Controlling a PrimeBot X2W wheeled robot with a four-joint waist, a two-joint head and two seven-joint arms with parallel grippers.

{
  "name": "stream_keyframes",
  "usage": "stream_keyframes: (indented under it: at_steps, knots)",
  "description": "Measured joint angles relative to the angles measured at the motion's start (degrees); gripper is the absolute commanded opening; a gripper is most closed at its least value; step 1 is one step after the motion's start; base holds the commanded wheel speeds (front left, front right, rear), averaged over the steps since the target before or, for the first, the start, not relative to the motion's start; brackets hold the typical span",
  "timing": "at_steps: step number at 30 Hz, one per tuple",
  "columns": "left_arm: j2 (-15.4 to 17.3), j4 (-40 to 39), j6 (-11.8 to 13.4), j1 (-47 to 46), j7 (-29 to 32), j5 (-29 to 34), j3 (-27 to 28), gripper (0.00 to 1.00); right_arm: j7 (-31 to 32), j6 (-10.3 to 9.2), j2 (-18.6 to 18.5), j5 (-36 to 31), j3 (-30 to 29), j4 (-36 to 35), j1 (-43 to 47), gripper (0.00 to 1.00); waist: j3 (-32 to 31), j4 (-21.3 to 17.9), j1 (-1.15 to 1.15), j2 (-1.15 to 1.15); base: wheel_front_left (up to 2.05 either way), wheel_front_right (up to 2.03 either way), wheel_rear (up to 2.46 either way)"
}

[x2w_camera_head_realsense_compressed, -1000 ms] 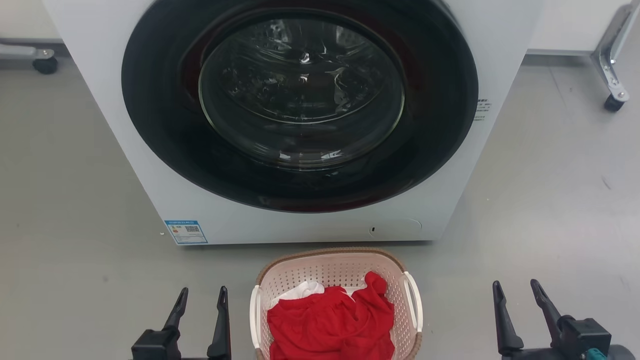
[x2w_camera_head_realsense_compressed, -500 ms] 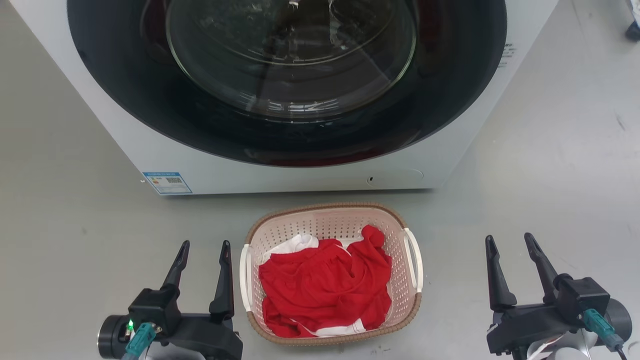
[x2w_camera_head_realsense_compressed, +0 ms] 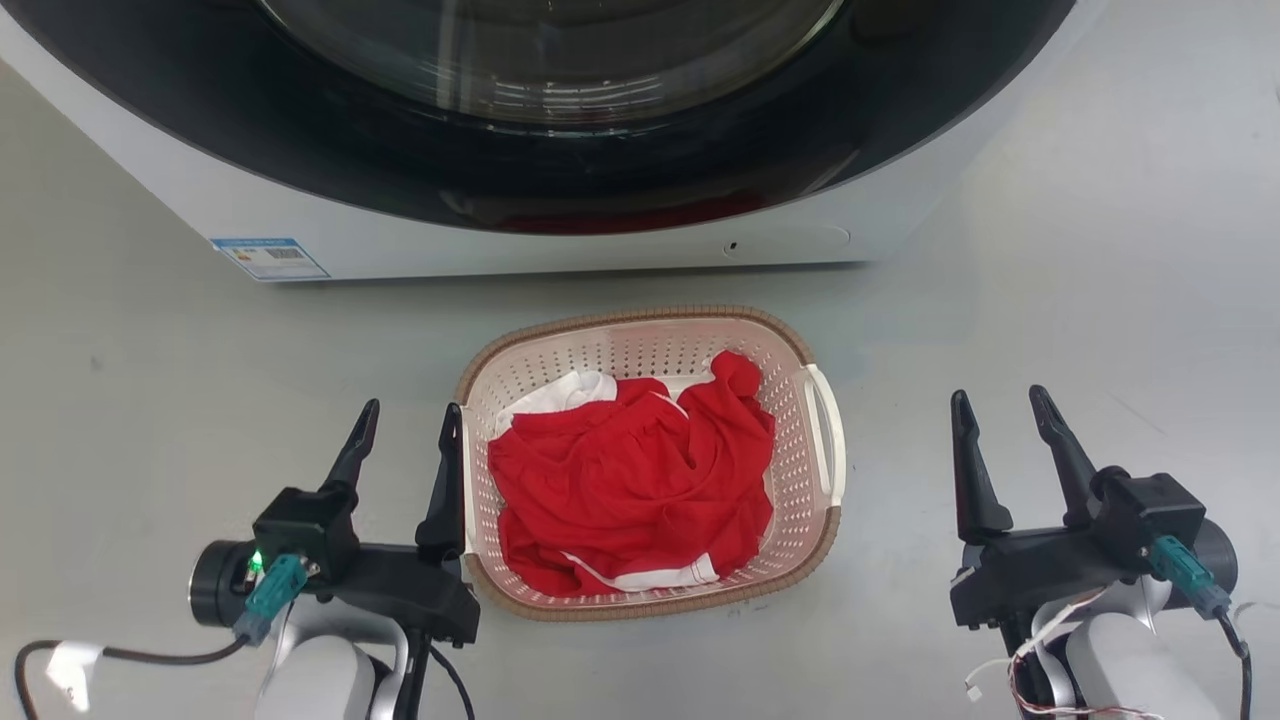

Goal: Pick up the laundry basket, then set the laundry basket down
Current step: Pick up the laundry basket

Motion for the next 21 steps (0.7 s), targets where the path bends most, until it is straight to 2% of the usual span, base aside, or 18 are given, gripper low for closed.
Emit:
stream_keyframes:
  at_steps: [12,21]
  knots:
    - [-0.4,13.1,-4.1,-8.3,6.8,-0.9,-1.9,1.00,3.1,2.47,2.0,0.6,1.6,10.1,-8.9,1.00,6.2,-0.6,-0.01,0.00,0.00,0.00,0.00]
    - [-0.5,21.8,-5.7,-13.2,12.9,-2.4,-1.9,1.00,5.6,3.92,4.1,0.6,4.0,17.3,-14.6,1.00,9.0,-1.0,-0.01,0.00,0.00,0.00,0.00]
